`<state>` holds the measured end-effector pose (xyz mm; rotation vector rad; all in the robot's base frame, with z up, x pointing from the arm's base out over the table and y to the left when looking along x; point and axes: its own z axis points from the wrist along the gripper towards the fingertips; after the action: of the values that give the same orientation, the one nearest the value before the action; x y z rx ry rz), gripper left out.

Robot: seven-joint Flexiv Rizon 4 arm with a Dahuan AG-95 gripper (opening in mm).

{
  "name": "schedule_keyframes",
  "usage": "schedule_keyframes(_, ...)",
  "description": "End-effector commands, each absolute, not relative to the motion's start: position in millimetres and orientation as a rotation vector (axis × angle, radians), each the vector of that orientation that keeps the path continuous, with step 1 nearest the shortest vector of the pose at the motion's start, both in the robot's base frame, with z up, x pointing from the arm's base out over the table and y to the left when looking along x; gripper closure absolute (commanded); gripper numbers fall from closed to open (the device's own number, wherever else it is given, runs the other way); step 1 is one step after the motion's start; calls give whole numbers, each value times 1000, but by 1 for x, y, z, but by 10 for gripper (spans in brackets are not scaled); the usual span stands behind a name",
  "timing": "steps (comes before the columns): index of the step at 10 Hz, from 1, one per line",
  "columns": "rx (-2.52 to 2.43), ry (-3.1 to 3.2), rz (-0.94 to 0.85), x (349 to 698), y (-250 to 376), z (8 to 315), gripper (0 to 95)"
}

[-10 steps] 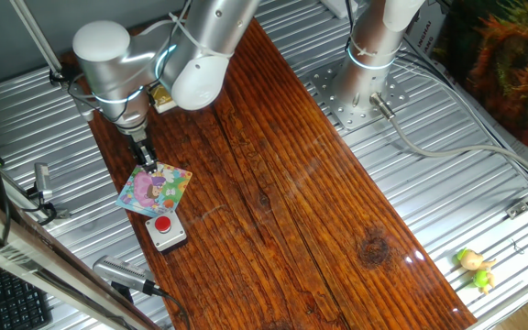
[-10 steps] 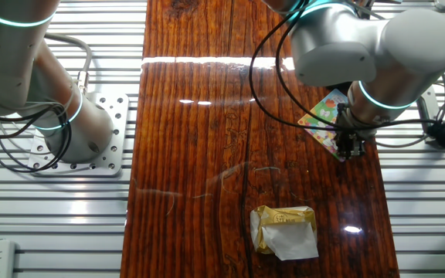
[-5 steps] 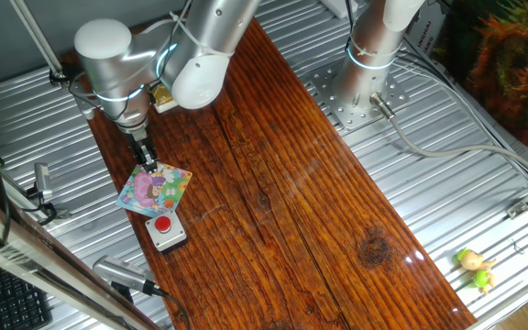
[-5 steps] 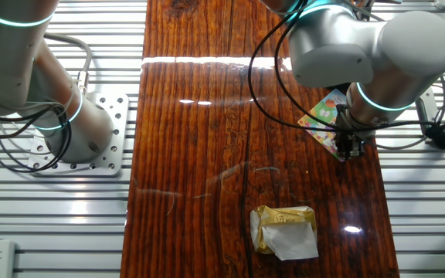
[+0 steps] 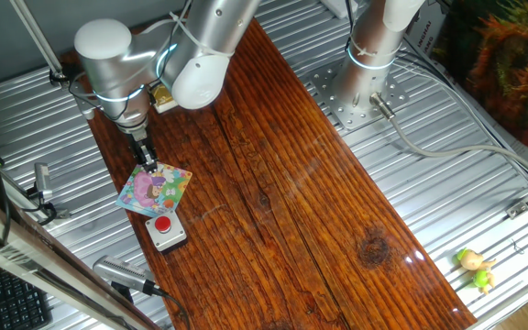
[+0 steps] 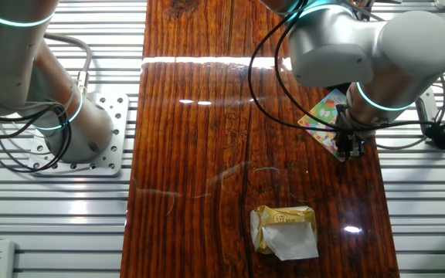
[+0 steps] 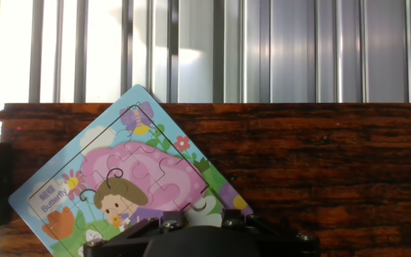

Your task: Assemble one piece of a puzzle

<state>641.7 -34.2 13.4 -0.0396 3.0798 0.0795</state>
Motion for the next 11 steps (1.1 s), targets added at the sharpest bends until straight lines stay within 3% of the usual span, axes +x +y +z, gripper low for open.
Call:
schedule_keyframes(1,-31,3076,76,641,-35,14,760)
schedule_keyframes(11,-11,3066,74,641,-35,13,760)
